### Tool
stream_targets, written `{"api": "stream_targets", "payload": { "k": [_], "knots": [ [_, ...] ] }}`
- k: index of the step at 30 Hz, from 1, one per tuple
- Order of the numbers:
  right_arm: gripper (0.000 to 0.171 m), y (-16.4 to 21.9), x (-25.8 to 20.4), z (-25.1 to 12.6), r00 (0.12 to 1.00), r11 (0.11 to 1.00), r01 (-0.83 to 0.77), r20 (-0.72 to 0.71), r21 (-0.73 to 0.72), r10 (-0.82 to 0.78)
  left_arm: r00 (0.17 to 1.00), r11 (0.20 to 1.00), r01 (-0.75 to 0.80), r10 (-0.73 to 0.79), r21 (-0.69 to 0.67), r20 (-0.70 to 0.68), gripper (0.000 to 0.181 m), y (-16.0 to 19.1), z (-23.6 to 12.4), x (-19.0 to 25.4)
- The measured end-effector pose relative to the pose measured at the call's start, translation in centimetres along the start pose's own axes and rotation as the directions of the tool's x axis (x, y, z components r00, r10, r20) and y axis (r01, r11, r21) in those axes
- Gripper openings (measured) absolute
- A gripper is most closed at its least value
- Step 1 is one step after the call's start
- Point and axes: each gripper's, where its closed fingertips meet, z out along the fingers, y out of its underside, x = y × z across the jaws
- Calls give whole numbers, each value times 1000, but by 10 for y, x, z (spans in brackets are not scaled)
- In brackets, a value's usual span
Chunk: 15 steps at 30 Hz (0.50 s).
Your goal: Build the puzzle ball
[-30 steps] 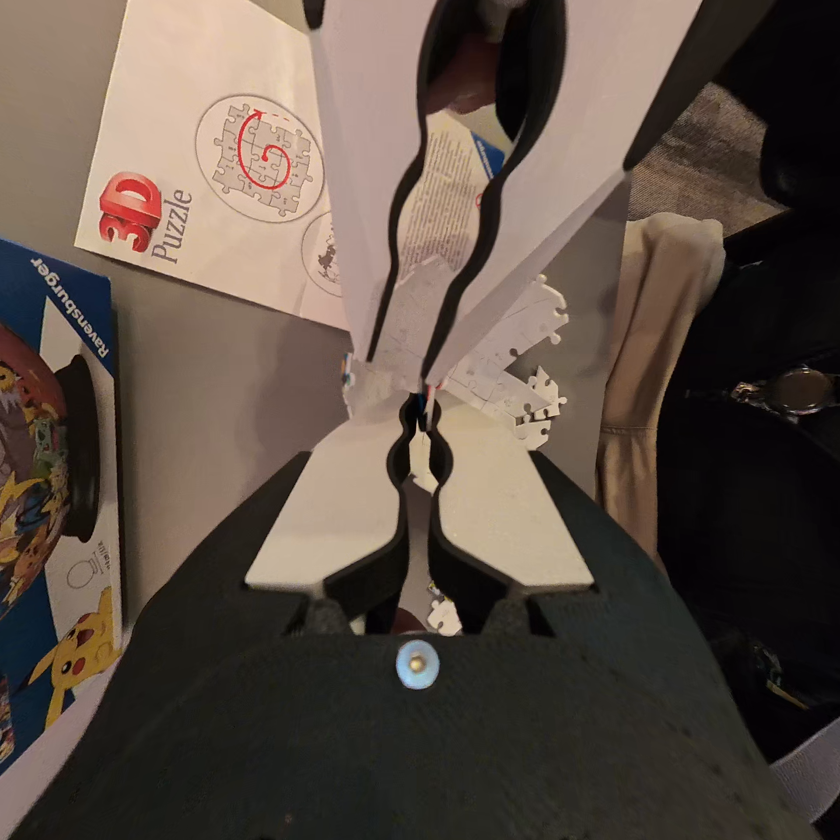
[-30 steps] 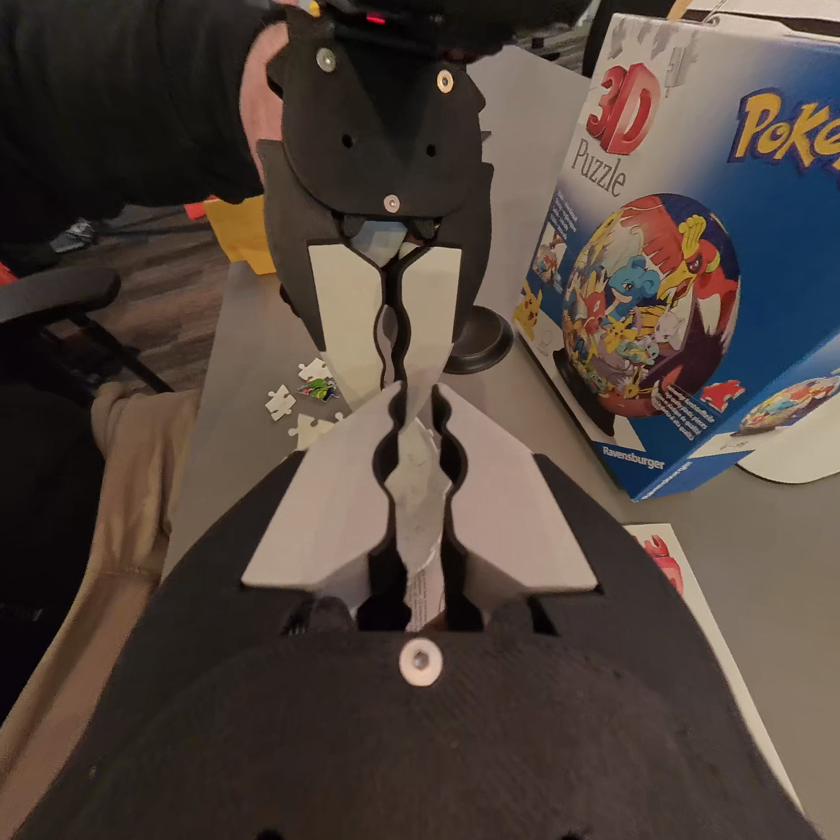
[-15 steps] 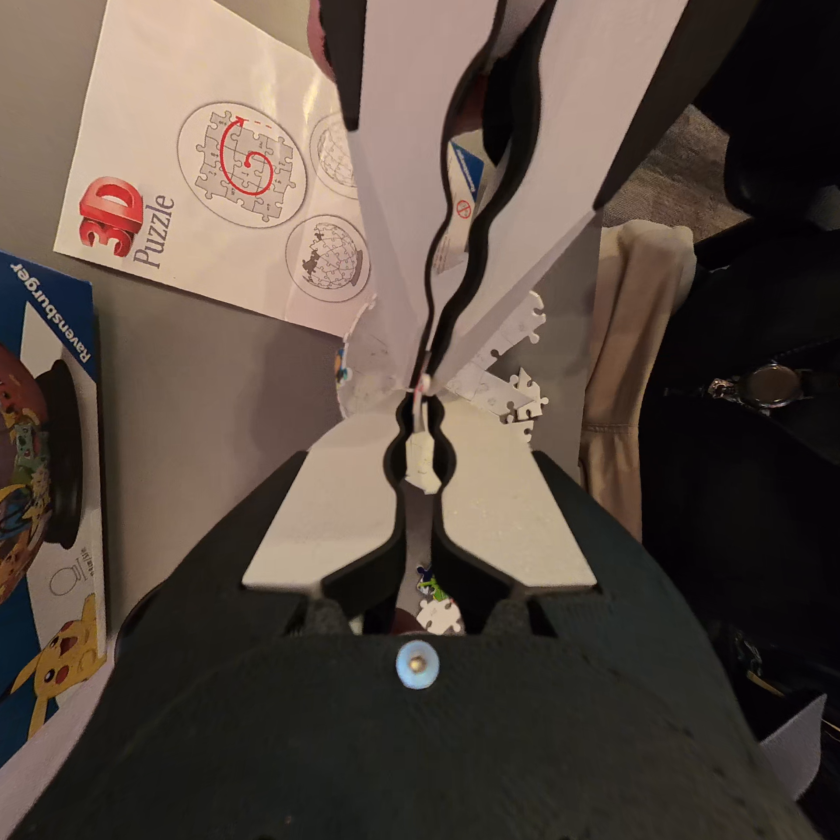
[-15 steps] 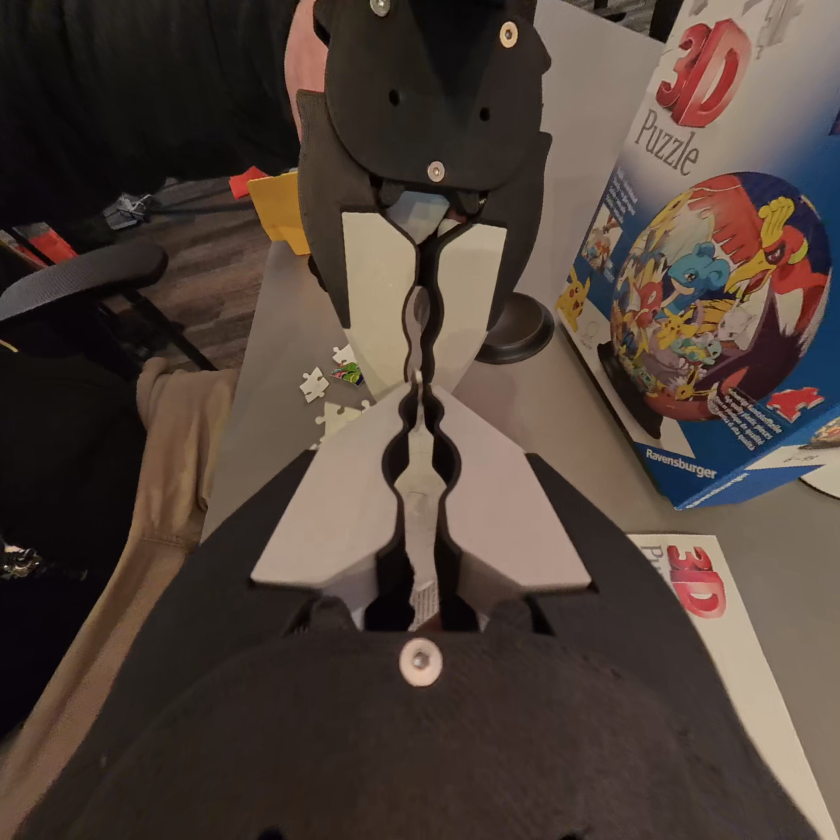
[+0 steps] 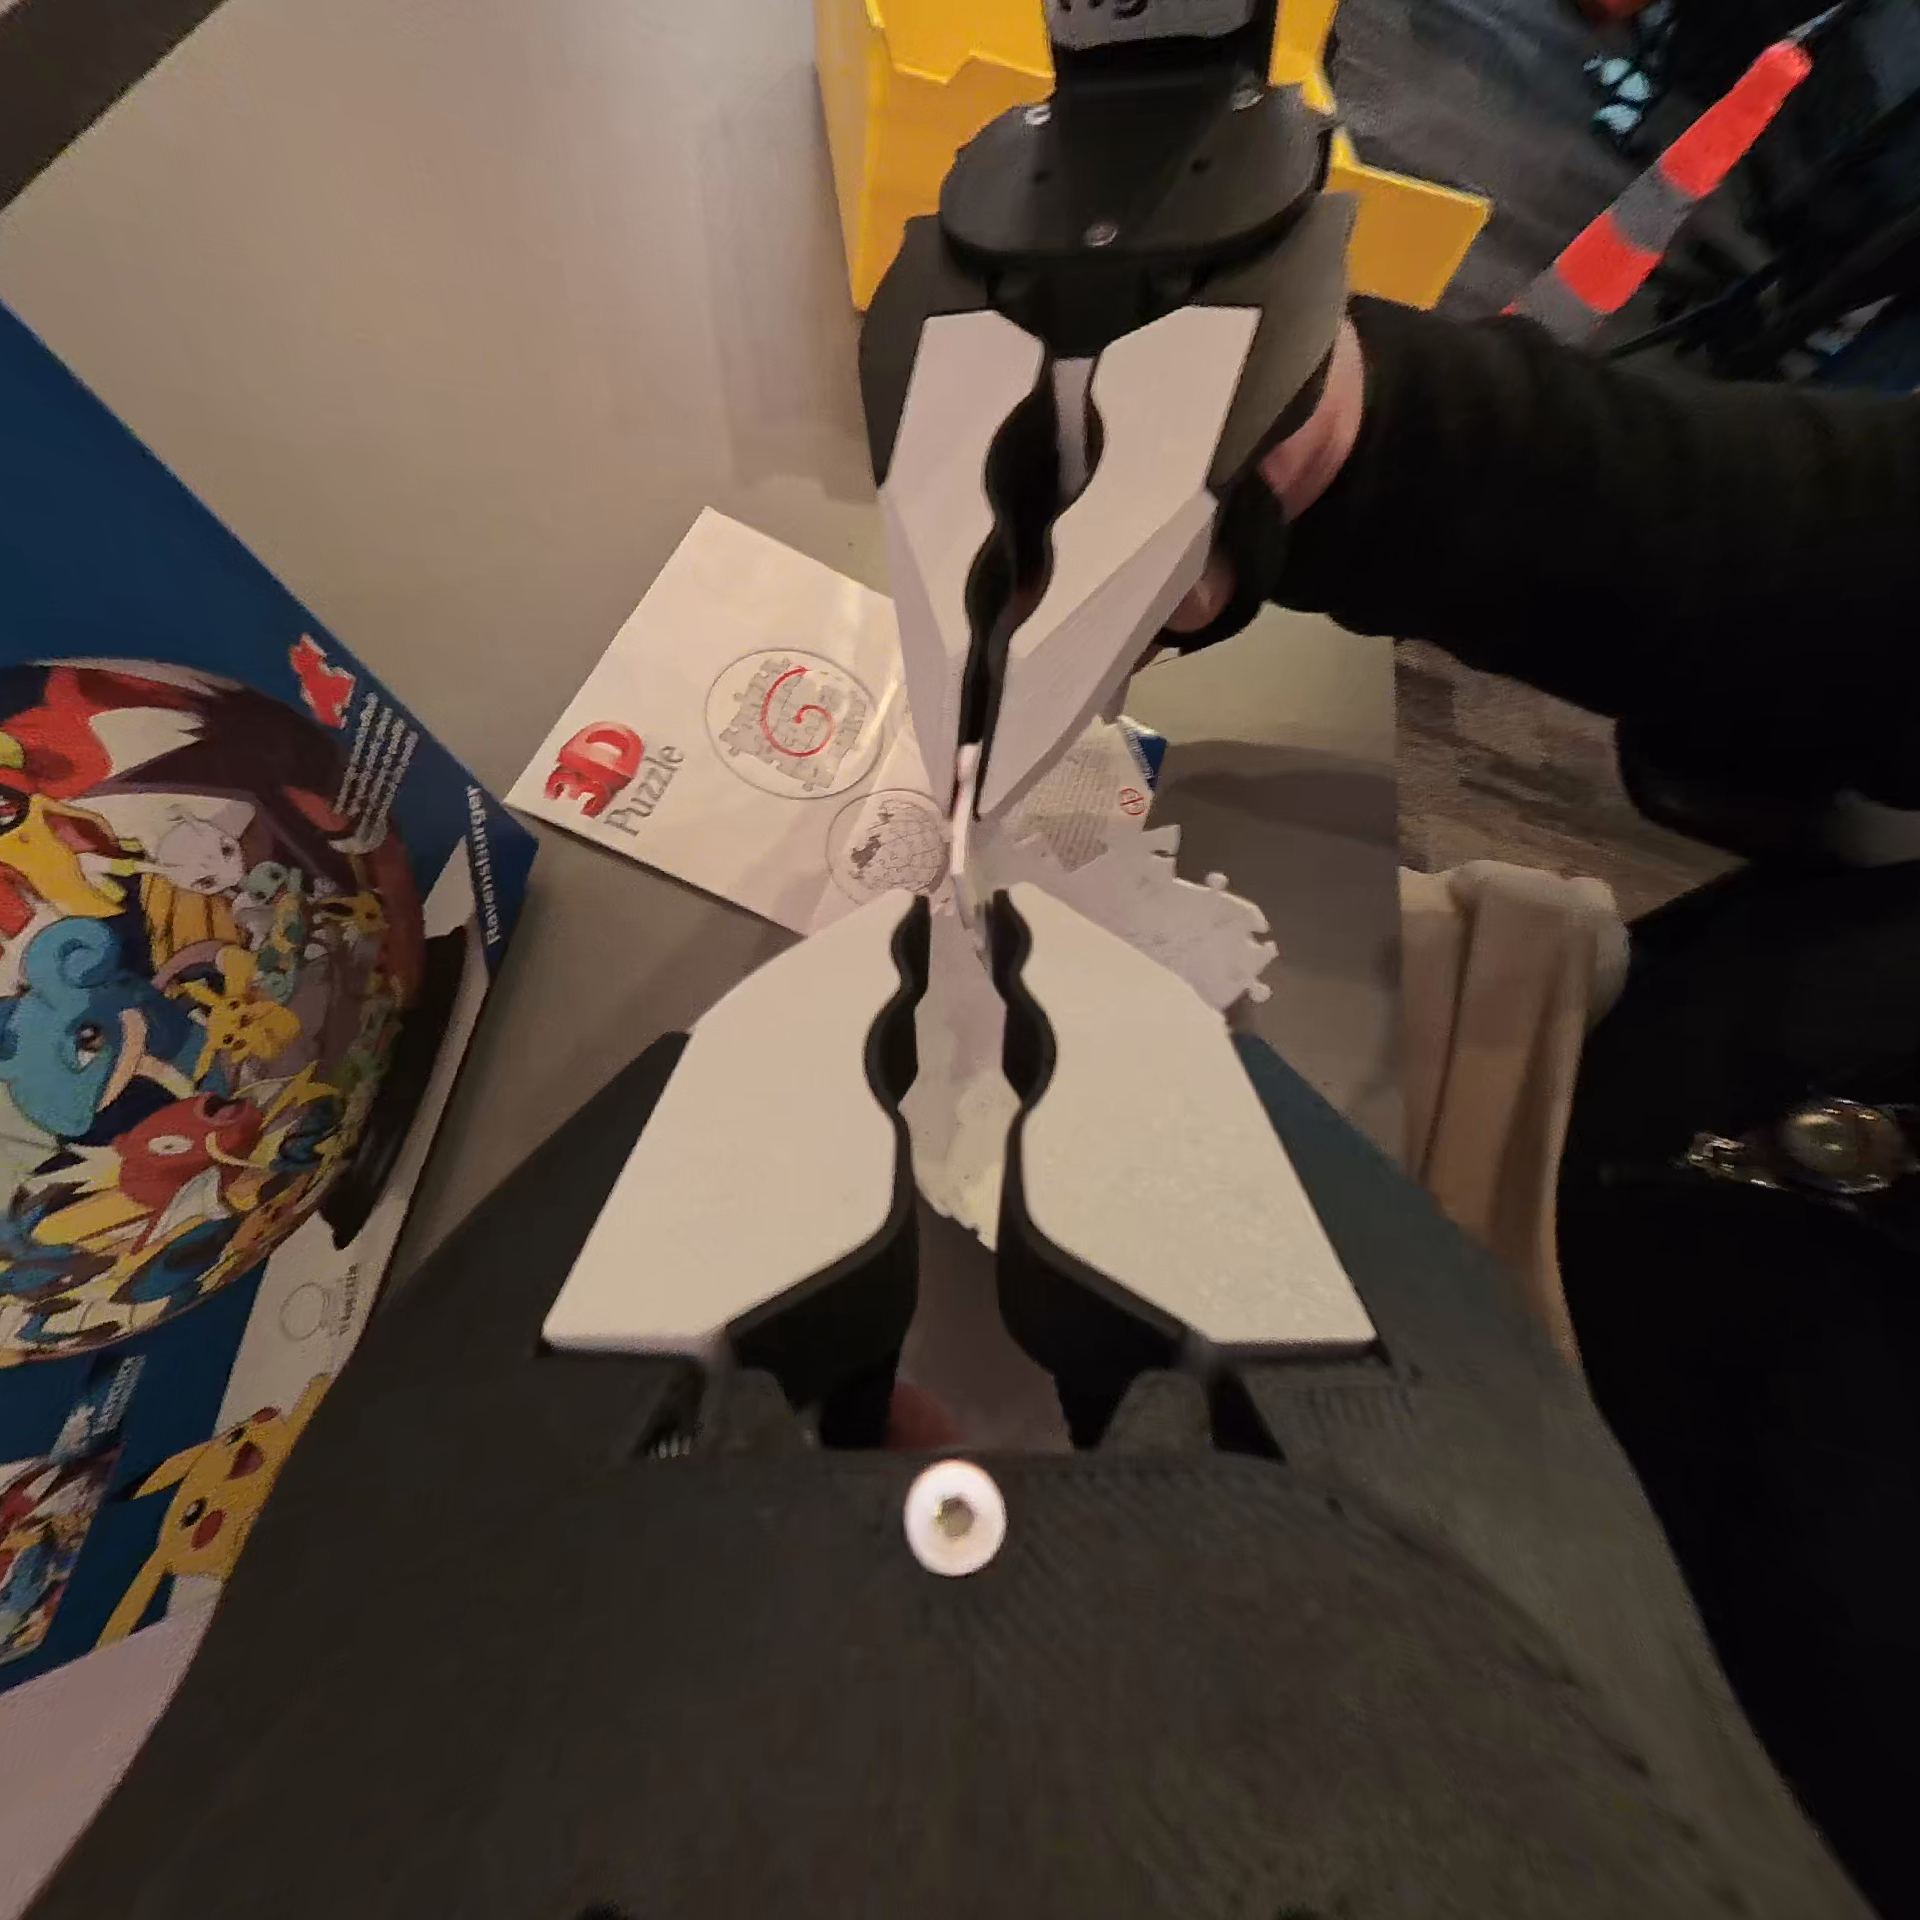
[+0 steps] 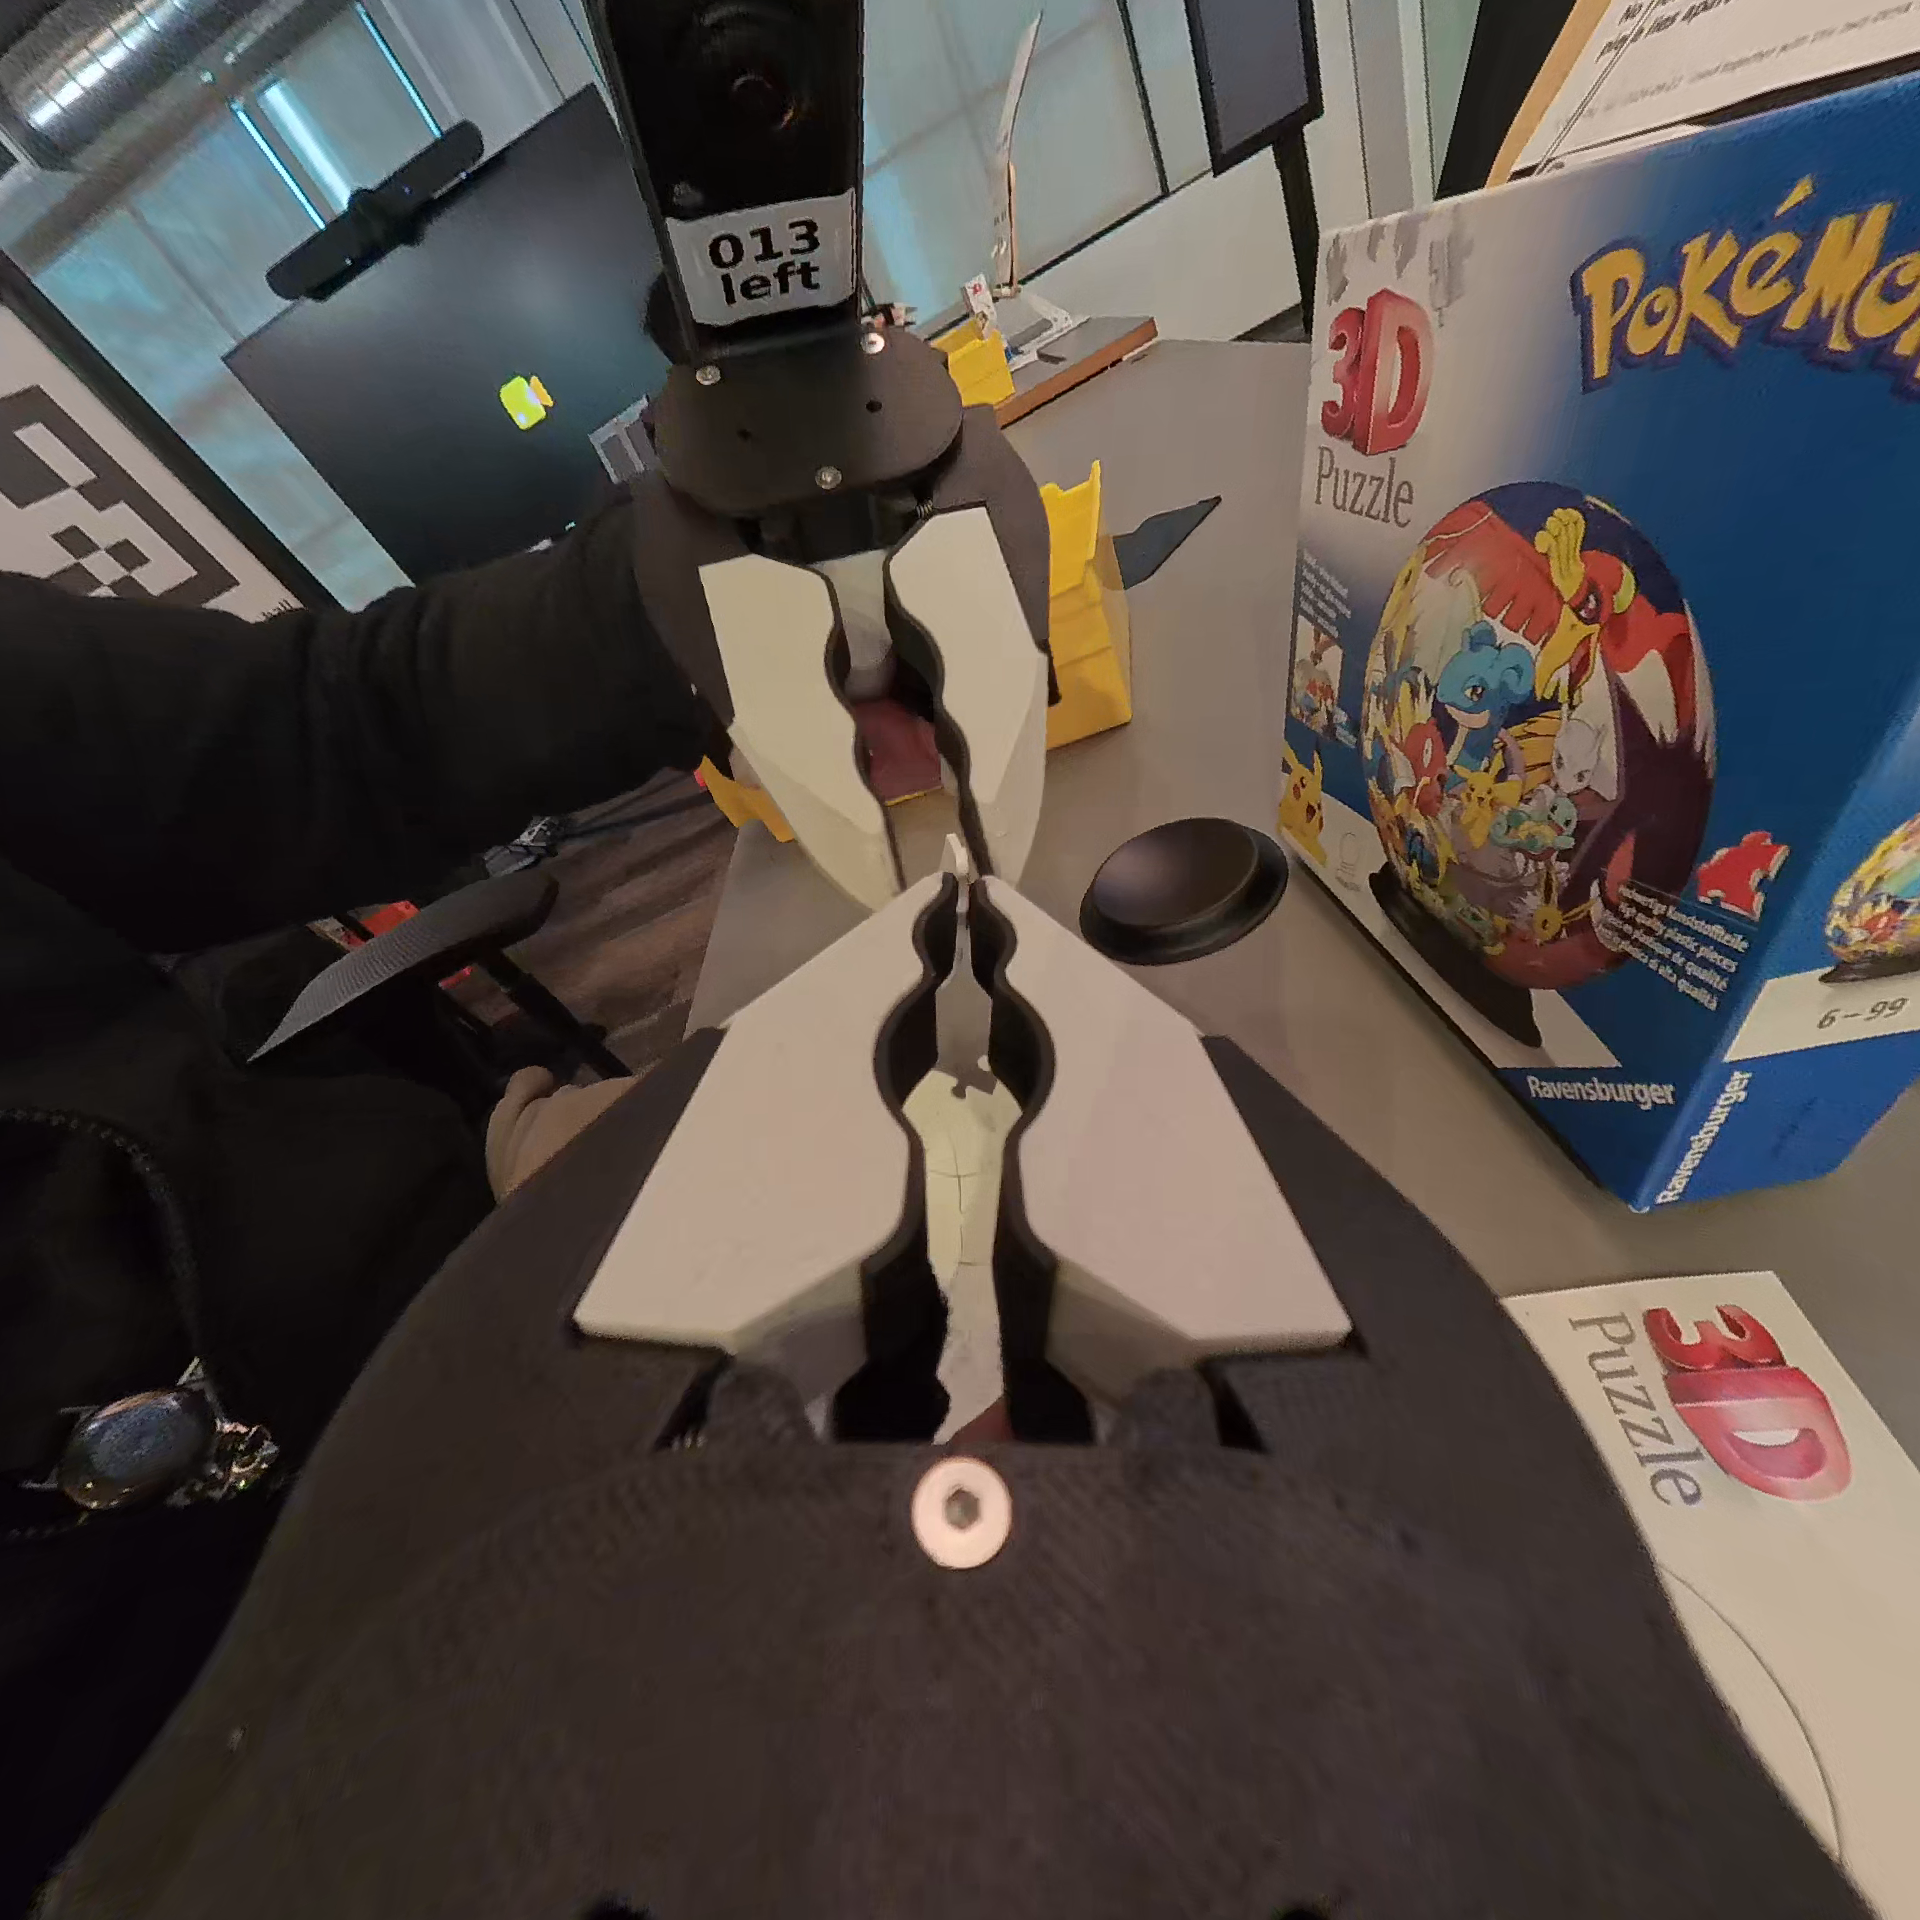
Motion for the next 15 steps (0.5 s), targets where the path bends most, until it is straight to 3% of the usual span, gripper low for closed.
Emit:
{"api": "stream_targets", "payload": {
  "k": [8, 15],
  "knots": [
    [0, 5, 0, 3, 999, 998, 45, -29, -40, -46, 1000, 1000, -22, 23, -4, 18, 4, 5, 0, 0],
    [0, 13, 7, 2, 990, 987, 97, -89, -132, -109, 992, 999, -12, 18, -51, 122, 26, 26, -2, -14]
  ]
}}
